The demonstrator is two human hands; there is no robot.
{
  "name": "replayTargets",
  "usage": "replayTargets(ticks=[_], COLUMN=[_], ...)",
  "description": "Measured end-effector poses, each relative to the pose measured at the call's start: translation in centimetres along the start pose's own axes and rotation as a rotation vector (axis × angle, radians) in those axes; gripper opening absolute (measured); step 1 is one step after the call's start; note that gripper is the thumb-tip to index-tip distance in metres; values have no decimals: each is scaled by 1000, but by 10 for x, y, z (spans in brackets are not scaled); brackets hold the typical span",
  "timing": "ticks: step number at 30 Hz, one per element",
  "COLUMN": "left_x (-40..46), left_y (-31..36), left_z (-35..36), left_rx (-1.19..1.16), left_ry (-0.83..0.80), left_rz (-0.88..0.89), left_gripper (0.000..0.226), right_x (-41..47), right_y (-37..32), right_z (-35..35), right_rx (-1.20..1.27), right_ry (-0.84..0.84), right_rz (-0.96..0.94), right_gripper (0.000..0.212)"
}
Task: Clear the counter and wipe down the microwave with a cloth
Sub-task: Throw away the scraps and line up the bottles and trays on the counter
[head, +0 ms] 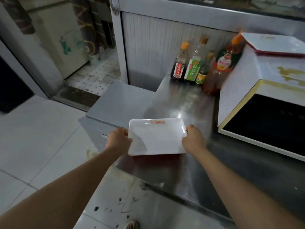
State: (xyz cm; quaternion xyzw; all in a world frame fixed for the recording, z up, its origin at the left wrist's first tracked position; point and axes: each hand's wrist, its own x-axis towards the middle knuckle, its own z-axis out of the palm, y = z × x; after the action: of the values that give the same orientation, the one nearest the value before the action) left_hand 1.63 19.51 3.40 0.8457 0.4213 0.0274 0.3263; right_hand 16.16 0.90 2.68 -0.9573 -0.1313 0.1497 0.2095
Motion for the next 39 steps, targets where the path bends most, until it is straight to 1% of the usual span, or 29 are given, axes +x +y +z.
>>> replayTargets(ticks=[3, 7, 10, 13, 16, 18, 20, 22, 24, 28, 33, 37, 39], left_x=[9, 17, 21, 26, 31, 34, 39, 42, 46, 49, 48, 45, 41], left_y=[-4, -10, -11, -12, -14, -15, -15, -11, -2, 28, 76, 124, 151], left_z=[4, 9, 11, 14, 16, 17, 15, 9, 1, -21, -45, -60, -63], left_rx=[17, 73, 62, 49, 86, 103, 115, 131, 140, 114, 113, 116, 100], left_ry=[-29, -86, -80, -70, -82, -96, -92, -83, -77, -101, -164, -198, -212], left_rz=[9, 14, 20, 11, 11, 10, 6, 15, 37, 97, 239, 360, 413], left_gripper=[17, 15, 9, 14, 14, 13, 21, 26, 25, 31, 30, 31, 33], right_x=[6, 10, 12, 16, 16, 15, 13, 10, 7, -1, -18, -27, -29], right_y=[-1, -1, 0, 2, 3, 2, -1, -7, -14, -28, -49, -53, -49], right_z=[11, 22, 26, 29, 30, 28, 22, 10, -5, -41, -98, -142, -164], right_rx=[-33, -71, -79, -75, -56, -47, -43, -43, -40, -10, -18, 4, 40], right_ry=[-6, -6, 0, 15, 25, 21, 9, -10, -32, -20, 86, 200, 271], right_rz=[0, 29, 43, 53, 55, 52, 36, 15, 0, -31, -58, -72, -65], right_gripper=[28, 26, 26, 25, 25, 27, 34, 43, 50, 52, 58, 53, 54])
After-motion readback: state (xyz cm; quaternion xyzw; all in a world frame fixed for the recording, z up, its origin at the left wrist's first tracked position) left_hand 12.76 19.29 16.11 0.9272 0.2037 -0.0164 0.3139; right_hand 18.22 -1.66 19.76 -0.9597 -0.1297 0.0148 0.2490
